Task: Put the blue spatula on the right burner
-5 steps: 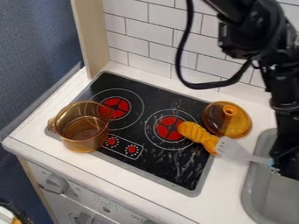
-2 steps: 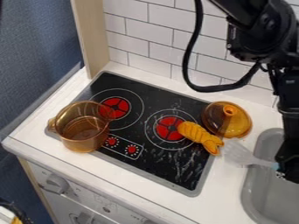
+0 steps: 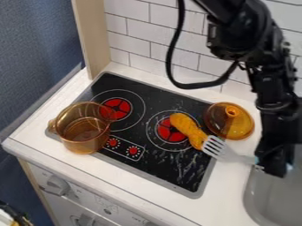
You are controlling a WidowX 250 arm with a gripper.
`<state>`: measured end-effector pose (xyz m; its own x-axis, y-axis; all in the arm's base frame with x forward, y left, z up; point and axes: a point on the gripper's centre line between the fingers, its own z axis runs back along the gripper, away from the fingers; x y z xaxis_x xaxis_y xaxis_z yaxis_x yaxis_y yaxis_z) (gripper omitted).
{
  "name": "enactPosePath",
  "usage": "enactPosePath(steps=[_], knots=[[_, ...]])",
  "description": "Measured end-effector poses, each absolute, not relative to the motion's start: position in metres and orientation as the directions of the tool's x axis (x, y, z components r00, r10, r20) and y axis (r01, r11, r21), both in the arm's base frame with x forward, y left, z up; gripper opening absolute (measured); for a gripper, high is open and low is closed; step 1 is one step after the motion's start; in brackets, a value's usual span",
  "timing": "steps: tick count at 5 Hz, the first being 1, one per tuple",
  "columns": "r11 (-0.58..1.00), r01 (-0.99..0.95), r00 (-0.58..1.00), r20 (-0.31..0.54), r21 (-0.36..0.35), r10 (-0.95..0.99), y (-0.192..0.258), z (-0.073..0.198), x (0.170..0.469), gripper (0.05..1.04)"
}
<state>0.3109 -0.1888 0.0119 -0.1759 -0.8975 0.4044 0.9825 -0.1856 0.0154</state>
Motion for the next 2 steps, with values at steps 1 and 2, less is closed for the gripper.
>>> enactPosePath(steps=[1,2], knots=[[-0.142,0.99,-0.135,0.398,0.01,-0.908,-0.174,0.011,0.318,0.324],[-0.107,0.994,-0.099,0.397,0.003,-0.912,-0.159,0.011,0.323,0.324]])
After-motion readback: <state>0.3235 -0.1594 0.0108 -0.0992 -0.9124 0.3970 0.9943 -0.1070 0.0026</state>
